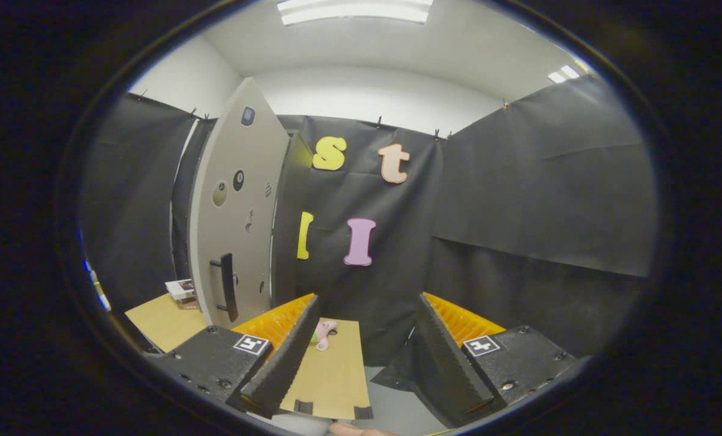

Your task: Open the shoe cabinet door, grab the shoes and put them into the shoe cabinet, then close the shoe cabinet door.

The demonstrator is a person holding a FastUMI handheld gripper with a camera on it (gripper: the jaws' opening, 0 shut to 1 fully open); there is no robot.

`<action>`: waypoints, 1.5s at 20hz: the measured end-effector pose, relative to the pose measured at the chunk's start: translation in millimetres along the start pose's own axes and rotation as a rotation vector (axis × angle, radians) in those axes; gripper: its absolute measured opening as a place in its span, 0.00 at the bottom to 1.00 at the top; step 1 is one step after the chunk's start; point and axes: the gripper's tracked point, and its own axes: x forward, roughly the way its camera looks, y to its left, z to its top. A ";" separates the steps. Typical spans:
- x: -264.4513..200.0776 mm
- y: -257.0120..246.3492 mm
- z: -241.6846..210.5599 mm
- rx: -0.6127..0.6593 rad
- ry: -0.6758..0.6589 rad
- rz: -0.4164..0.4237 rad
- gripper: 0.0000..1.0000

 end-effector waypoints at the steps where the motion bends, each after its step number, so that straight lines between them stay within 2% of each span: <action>1: 6.3 1.9 2.4 0.003 -0.021 0.011 1.00; 5: 42.1 18.5 -1.1 0.075 -0.064 0.077 1.00; 7: 60.4 30.3 -13.1 0.108 -0.042 0.087 1.00; 13: 94.0 82.5 -29.3 0.105 -0.007 0.146 1.00; 17: 99.3 122.8 -34.9 0.076 0.004 0.186 1.00; 21: 98.5 189.3 -52.9 0.059 0.061 0.266 1.00; 22: 96.4 192.3 -46.3 0.052 0.041 0.240 1.00; 24: 92.7 204.3 -44.3 0.063 0.032 0.219 0.92; 30: 84.6 248.8 -45.1 0.175 0.073 0.246 0.93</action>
